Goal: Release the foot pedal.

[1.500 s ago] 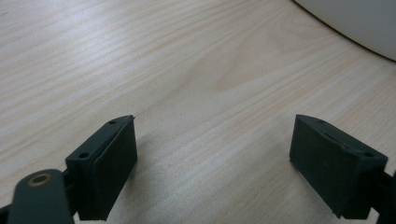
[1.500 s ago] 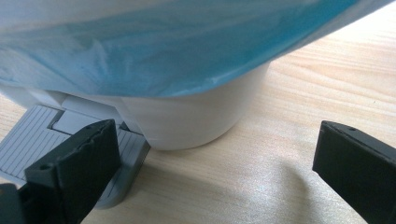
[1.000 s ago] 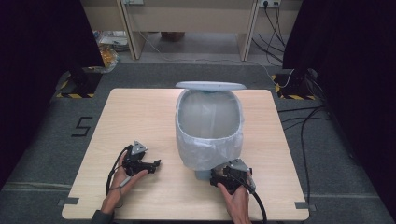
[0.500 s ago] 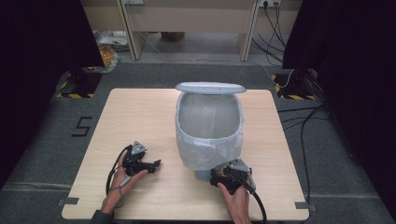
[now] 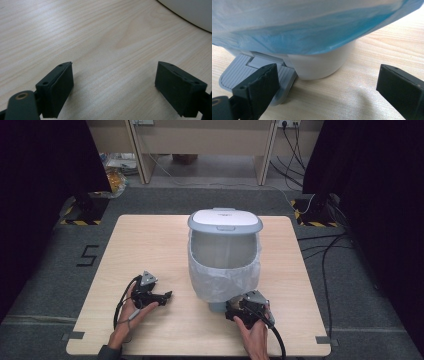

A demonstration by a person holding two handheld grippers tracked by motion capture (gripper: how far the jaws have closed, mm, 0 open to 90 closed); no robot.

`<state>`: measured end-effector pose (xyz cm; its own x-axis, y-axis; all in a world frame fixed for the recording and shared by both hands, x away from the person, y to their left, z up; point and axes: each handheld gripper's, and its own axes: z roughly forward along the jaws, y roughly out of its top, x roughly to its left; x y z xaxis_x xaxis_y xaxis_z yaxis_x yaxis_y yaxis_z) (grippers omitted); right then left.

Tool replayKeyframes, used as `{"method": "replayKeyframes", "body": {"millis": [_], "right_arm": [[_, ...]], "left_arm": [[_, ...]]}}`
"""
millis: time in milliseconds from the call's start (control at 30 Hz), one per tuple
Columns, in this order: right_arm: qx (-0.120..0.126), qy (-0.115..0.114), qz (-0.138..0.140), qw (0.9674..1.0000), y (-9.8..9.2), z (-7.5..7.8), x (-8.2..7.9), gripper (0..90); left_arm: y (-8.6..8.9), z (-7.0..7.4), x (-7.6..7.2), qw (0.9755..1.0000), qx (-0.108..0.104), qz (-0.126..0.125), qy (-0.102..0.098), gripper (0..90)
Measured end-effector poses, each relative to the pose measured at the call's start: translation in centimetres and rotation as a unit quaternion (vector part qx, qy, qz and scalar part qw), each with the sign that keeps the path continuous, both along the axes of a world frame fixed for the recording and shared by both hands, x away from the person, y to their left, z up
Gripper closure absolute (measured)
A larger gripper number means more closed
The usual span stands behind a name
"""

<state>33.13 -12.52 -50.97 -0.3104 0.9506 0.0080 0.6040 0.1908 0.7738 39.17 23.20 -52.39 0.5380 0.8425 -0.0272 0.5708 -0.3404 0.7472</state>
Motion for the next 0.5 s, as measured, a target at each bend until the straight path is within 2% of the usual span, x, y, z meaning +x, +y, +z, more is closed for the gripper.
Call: {"method": "replayKeyframes", "body": {"millis": [167, 200, 300, 333, 400, 433, 500], "right_arm": [[0.021, -0.008, -0.004, 0.9997, -0.25, 0.44, -0.02, 4.5], [0.016, -0.006, 0.001, 0.9999, -0.36, 0.47, 0.04, 4.5], [0.022, -0.007, -0.001, 0.9997, -0.36, 0.43, 0.01, 5.0], [0.021, -0.008, 0.005, 0.9997, -0.44, 0.47, 0.03, 7.3], [0.037, -0.003, 0.014, 0.9992, -0.51, 0.60, -0.06, 15.8], [0.044, -0.002, 0.020, 0.9988, -0.56, 0.67, -0.11, 16.9], [0.038, -0.003, 0.024, 0.9990, -0.67, 0.73, -0.18, 15.5]], "left_arm": [[0.00, 0.00, 0.00, 1.0000, 0.000, 0.000, 0.000, 14.5], [0.00, 0.00, 0.00, 1.0000, 0.000, 0.000, 0.000, 14.5], [0.01, -0.01, 0.00, 1.0000, -0.001, 0.000, 0.000, 14.5], [0.01, 0.00, 0.00, 1.0000, 0.000, 0.000, 0.000, 14.5], [0.01, 0.00, 0.00, 1.0000, 0.000, 0.000, 0.000, 14.5], [0.01, 0.00, 0.00, 1.0000, 0.000, 0.000, 0.000, 14.5], [0.01, 0.00, 0.00, 1.0000, 0.000, 0.000, 0.000, 14.5]]}}
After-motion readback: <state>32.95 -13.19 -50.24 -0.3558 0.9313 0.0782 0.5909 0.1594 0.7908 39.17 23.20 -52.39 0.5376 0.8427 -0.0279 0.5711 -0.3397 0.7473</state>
